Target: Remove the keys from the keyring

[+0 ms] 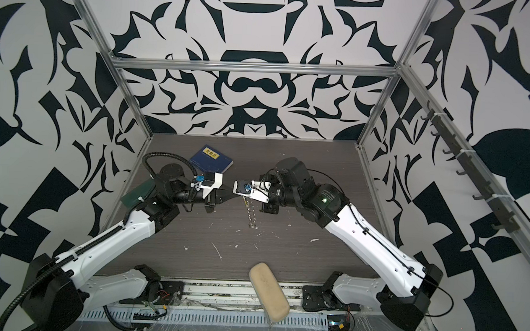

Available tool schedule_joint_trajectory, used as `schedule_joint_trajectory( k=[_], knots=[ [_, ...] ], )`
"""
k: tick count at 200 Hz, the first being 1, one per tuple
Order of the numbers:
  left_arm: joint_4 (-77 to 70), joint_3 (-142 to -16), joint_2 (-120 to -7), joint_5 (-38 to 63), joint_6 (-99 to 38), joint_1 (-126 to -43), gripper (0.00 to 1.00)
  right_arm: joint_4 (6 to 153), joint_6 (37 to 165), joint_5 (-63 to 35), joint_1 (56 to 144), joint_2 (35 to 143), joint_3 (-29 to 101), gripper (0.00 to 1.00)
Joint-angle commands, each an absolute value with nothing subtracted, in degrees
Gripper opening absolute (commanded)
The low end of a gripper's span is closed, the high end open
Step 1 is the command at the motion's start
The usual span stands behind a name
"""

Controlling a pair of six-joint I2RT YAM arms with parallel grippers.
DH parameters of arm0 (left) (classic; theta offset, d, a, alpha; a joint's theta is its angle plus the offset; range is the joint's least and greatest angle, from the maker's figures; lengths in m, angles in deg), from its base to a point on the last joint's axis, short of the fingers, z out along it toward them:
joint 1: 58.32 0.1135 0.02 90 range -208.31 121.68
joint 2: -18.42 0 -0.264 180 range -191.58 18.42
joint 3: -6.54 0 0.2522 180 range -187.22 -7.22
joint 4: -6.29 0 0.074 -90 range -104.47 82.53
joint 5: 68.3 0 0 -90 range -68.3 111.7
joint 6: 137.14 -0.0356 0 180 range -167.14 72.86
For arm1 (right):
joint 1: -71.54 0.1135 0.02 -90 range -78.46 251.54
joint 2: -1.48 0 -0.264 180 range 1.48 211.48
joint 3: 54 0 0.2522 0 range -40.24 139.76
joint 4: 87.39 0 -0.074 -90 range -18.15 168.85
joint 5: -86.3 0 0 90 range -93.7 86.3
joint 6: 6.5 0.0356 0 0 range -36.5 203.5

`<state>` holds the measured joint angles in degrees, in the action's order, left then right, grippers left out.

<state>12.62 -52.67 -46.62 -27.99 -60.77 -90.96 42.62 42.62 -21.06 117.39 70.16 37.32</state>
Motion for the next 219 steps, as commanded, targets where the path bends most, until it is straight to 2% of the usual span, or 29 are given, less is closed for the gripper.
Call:
schedule_joint_trajectory(
  k=[1, 53, 105, 219],
  knots=[
    [7.34, -54.38, -44.76, -24.37, -62.25, -91.1, 0.0, 47.4, 43.54, -22.29, 117.46, 67.8, 38.46, 0.0],
    [-4.43, -59.77, -43.76, -17.33, -64.08, -91.1, 0.0, 55.65, 49.32, -23.64, 116.37, 63.18, 29.2, 0.0],
    [-4.91, -63.51, -44.11, -16.72, -62.02, -91.1, 0.0, 63.79, 55.28, -24.0, 115.84, 61.68, 21.26, 0.0],
    [-5.19, -65.47, -44.9, -17.37, -60.37, -91.36, 0.0, 68.27, 57.24, -23.51, 115.31, 63.16, 19.75, 0.0]
  ],
)
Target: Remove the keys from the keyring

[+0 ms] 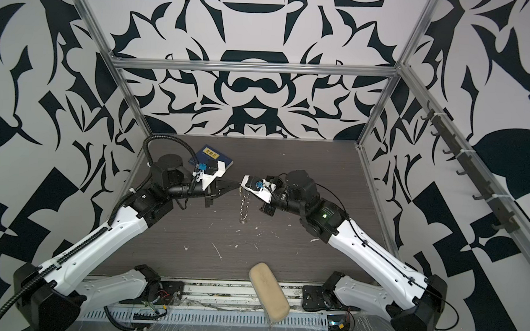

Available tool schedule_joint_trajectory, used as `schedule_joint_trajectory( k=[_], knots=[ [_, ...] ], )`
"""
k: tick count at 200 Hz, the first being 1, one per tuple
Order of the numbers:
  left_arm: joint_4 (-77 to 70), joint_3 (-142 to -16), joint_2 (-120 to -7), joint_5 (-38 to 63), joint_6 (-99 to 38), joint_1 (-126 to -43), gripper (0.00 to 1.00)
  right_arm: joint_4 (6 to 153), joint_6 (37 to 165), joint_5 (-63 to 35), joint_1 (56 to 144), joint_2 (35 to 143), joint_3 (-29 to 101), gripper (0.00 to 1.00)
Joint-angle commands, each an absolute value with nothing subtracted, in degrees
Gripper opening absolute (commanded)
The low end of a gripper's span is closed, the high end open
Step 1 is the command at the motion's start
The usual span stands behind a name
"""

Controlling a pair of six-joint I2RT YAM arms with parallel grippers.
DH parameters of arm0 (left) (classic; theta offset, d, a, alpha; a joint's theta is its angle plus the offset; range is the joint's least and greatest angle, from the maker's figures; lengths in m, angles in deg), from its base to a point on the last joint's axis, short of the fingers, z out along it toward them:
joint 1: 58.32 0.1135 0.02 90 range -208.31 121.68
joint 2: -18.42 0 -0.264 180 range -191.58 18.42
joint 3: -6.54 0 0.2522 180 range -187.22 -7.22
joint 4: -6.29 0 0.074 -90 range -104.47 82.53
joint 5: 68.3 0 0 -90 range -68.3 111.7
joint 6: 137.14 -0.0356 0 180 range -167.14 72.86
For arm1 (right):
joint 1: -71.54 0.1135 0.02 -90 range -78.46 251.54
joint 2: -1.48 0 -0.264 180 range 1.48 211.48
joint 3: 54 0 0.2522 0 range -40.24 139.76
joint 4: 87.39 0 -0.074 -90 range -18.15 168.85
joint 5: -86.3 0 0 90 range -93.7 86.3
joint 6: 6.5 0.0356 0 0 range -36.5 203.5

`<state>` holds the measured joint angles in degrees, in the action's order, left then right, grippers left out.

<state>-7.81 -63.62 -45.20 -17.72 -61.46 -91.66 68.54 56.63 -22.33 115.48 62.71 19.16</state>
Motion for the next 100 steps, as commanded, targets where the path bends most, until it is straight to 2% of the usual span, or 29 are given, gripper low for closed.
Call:
schedule_joint_trajectory(
  k=[1, 33, 80, 100],
  knots=[
    [-5.14, -65.48, -44.93, -17.44, -60.3, -91.36, 0.0, 68.15, 57.23, -23.53, 115.31, 63.21, 19.77, 0.0],
    [-4.52, -66.86, -45.4, -18.44, -59.28, -91.52, 0.0, 68.73, 58.17, -24.14, 115.29, 64.04, 18.75, 0.02],
    [-6.22, -67.95, -45.31, -18.57, -59.79, -91.8, 0.0, 70.32, 58.39, -24.18, 115.32, 64.84, 19.88, 0.19],
    [-6.76, -67.82, -44.94, -18.25, -60.05, -91.8, 0.0, 70.1, 58.05, -24.02, 115.28, 65.11, 20.79, 0.21]
  ],
)
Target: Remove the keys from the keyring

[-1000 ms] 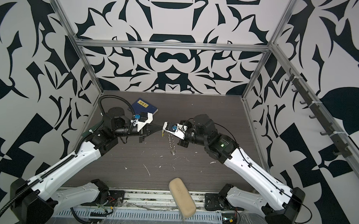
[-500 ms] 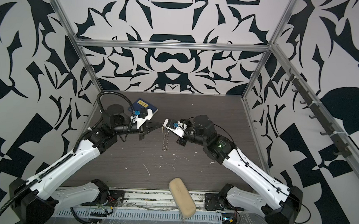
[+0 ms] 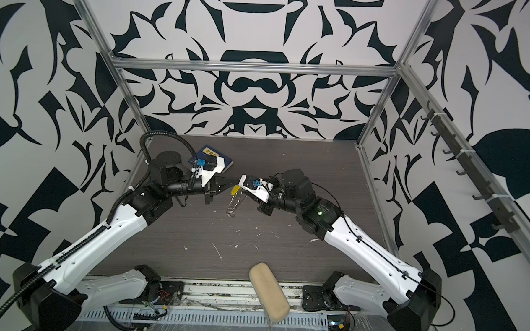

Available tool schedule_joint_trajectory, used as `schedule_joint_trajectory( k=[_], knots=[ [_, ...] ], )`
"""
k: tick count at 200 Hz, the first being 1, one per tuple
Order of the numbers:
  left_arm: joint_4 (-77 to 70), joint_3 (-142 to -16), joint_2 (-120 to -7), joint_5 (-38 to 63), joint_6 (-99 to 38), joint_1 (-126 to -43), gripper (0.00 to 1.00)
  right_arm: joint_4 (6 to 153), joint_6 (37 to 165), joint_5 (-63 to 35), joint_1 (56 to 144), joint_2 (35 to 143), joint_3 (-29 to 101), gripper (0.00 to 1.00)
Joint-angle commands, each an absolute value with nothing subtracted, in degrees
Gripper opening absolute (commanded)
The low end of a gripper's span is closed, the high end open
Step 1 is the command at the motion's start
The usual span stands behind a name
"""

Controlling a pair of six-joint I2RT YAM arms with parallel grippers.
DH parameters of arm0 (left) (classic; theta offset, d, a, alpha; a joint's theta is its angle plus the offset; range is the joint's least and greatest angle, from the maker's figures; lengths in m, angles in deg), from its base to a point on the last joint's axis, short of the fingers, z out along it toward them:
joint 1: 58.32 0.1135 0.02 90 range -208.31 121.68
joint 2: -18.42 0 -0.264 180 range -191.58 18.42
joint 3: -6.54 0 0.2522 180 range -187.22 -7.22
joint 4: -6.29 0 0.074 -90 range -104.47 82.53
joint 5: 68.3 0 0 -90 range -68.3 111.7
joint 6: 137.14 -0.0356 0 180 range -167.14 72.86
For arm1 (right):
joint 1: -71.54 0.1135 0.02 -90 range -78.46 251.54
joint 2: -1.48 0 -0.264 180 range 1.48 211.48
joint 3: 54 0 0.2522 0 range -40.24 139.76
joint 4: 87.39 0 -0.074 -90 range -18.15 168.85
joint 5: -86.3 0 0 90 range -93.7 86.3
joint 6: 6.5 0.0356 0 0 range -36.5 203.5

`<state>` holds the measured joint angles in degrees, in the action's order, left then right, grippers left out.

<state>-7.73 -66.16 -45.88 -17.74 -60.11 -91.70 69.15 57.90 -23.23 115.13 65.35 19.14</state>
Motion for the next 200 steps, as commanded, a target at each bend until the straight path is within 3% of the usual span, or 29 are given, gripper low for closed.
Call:
schedule_joint_trajectory(
  k=[1, 88, 200],
  knots=[
    [-6.81, -67.84, -44.95, -18.18, -60.1, -91.8, 0.0, 70.08, 58.03, -24.01, 115.25, 65.06, 20.82, 0.21],
    [-7.94, -67.73, -44.68, -17.65, -61.36, -91.8, 0.0, 64.35, 57.33, -20.33, 114.87, 62.18, 23.76, 0.3],
    [-8.09, -67.26, -44.52, -17.56, -61.55, -91.8, 0.0, 62.41, 55.93, -22.08, 114.7, 66.72, 30.31, 0.29]
  ],
)
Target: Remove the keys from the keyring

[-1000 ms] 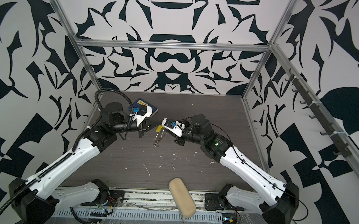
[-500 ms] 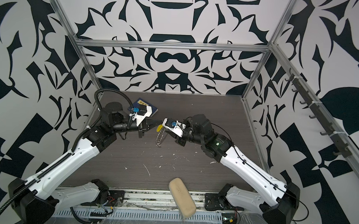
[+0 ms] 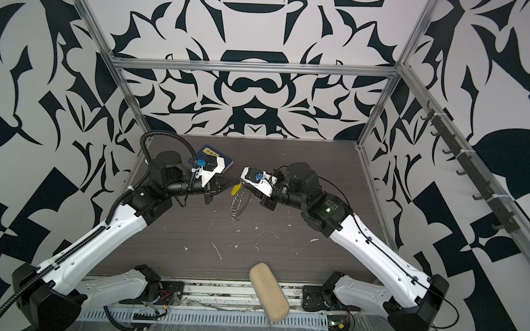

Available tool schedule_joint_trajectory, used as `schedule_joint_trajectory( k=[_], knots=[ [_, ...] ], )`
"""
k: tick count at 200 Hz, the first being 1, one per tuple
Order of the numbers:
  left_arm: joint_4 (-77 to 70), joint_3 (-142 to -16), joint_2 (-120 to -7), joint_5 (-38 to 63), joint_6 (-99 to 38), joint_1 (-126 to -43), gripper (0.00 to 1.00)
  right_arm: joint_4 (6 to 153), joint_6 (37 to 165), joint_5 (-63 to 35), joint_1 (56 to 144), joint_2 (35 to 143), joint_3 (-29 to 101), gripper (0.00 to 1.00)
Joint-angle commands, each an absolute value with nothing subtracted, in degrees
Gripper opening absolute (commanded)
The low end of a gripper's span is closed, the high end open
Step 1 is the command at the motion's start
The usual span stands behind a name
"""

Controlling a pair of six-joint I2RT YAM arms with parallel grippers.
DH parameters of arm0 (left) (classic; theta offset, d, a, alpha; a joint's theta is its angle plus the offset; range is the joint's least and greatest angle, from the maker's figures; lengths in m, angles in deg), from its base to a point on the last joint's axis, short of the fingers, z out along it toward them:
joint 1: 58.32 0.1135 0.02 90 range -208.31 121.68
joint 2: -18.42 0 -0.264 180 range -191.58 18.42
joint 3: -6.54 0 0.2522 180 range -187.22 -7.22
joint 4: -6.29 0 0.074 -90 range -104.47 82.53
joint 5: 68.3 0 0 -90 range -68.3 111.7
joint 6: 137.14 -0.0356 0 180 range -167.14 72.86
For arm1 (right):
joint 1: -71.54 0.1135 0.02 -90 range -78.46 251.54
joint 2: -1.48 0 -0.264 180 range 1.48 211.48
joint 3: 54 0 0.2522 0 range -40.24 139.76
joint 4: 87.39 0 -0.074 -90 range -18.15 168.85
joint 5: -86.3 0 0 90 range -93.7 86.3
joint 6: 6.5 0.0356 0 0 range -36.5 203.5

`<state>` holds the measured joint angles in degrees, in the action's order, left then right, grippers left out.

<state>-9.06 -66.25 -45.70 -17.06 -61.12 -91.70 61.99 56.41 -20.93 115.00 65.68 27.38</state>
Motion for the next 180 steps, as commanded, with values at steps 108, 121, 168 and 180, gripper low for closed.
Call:
schedule_joint_trajectory(
  k=[108, 121, 168, 180],
  knots=[
    [-9.17, -66.71, -42.92, -16.18, -61.9, -91.8, 0.0, 60.92, 55.26, -24.44, 113.66, 68.74, 31.98, 0.0],
    [-9.96, -66.75, -42.52, -15.02, -62.24, -91.74, 0.0, 61.37, 55.56, -24.43, 113.34, 68.05, 31.39, 0.0],
    [-13.98, -68.41, -43.82, -10.86, -61.18, -90.37, 0.0, 67.88, 59.3, -25.28, 111.82, 62.41, 25.08, 0.0],
    [-14.0, -68.62, -44.45, -10.12, -60.17, -89.97, 0.0, 69.43, 59.74, -24.86, 111.71, 60.94, 23.26, 0.0]
  ],
)
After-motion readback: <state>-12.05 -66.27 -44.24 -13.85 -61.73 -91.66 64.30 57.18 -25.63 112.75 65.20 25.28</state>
